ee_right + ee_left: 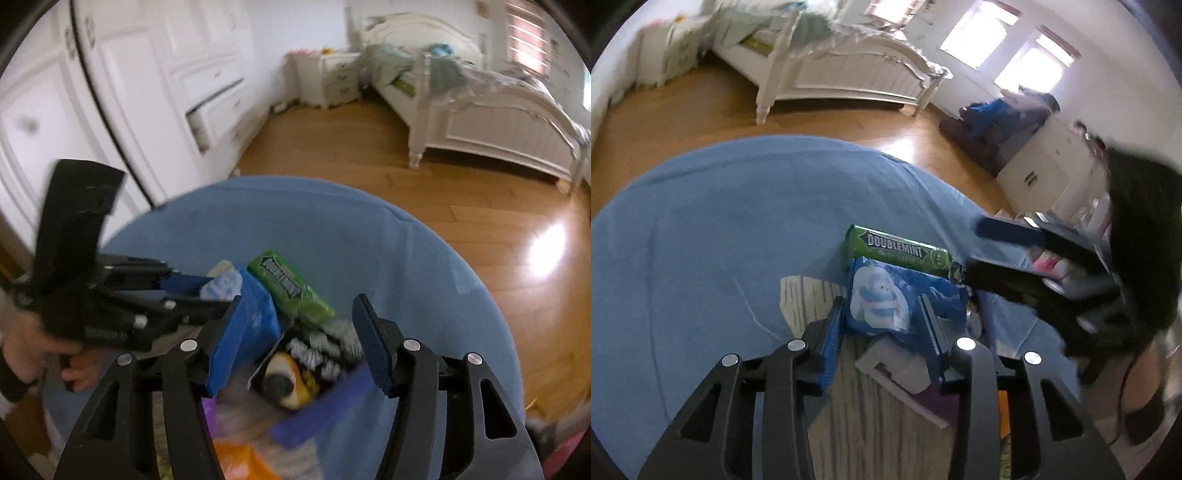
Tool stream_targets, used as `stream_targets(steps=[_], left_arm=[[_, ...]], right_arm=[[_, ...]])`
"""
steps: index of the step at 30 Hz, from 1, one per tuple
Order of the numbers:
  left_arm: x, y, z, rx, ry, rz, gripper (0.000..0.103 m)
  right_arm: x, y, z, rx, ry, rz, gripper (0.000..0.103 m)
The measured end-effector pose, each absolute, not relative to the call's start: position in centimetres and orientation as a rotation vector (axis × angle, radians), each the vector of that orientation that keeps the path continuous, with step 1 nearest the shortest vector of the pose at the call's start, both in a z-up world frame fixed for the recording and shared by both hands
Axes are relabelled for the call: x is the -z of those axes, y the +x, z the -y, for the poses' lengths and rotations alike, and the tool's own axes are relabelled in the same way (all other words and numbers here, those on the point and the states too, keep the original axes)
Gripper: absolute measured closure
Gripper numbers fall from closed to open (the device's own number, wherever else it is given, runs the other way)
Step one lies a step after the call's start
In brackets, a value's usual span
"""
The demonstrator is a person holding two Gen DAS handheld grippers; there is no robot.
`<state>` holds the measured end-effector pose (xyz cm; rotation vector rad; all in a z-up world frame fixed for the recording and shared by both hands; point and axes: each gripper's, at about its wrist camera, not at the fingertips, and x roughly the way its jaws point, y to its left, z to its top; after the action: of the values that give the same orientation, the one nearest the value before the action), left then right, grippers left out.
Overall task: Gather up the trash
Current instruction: 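Grasp blue packet with left tool while right tool grasps green Doublemint box, drop in bin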
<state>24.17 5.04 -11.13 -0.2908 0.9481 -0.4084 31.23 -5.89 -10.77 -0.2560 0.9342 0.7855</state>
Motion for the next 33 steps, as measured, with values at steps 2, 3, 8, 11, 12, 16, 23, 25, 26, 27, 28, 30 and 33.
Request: stream_targets(steps=[2, 3, 8, 11, 12, 16, 23, 25, 26, 27, 28, 30, 33], left_arm=[[11.1, 23.3, -5.4, 0.414, -0.298, -0.947, 0.070], [11.1, 22.8, -5.8, 0.405, -0.302, -0.943, 0.073], [10.8, 20.0, -8.7, 0.334, -0.334, -0.918, 0.078], [10.5, 18.9, -10.2, 0.299, -0.357, -0.899, 0.078], [10.4, 18.7, -10.6, 0.293, -0.365, -0.893, 0.077], [9.5, 18.2, -12.2, 0.264, -0.444, -0.847, 0.077], [5.2, 17.3, -10.9, 0.278, -0.494, -0.726, 0.077], [4.0, 17.3, -9.2, 0.310, -0.489, -0.711, 0.077], [3.2, 17.6, -7.9, 0.331, -0.478, -0.702, 0.077], [2.6, 17.6, -6.9, 0.346, -0.469, -0.695, 0.077], [1.9, 17.7, -5.4, 0.372, -0.460, -0.688, 0.077], [1.1, 18.0, -2.8, 0.410, -0.449, -0.686, 0.077], [0.5, 18.1, 1.3, 0.465, -0.430, -0.691, 0.077]], right_arm=[[11.7, 32.1, 4.4, -0.793, -0.310, -0.967, 0.045], [12.0, 32.2, 3.7, -0.796, -0.334, -0.976, 0.045], [13.7, 31.8, 0.2, -0.814, -0.463, -0.997, 0.045], [14.0, 31.6, -0.9, -0.804, -0.468, -0.984, 0.064], [14.0, 31.6, -1.0, -0.798, -0.455, -0.989, 0.071], [12.4, 31.0, 0.3, -0.796, -0.312, -0.923, 0.071], [4.5, 25.8, 10.7, -0.741, 0.070, -0.649, 0.071], [2.9, 23.3, 13.7, -0.663, 0.074, -0.554, 0.071], [2.5, 22.7, 14.9, -0.628, 0.063, -0.519, 0.071], [2.0, 21.6, 16.4, -0.585, 0.054, -0.480, 0.071], [1.8, 20.8, 17.8, -0.551, 0.055, -0.453, 0.071], [1.4, 18.7, 20.9, -0.473, 0.059, -0.402, 0.071], [1.6, 16.7, 25.1, -0.371, 0.047, -0.364, 0.071]])
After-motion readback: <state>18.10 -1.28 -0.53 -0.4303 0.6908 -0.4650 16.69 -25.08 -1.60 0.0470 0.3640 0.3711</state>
